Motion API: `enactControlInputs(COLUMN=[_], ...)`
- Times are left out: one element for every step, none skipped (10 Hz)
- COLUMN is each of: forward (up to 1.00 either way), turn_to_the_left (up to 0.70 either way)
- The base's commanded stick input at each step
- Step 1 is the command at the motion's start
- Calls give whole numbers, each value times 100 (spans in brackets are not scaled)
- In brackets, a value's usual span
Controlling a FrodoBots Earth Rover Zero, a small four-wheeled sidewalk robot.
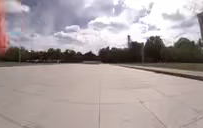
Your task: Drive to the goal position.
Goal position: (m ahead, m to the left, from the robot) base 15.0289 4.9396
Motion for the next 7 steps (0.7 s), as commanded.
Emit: enactControlInputs(forward=[100,100,100,100,100,100,100], turn_to_the_left=[0,0,0,0,0,0,0])
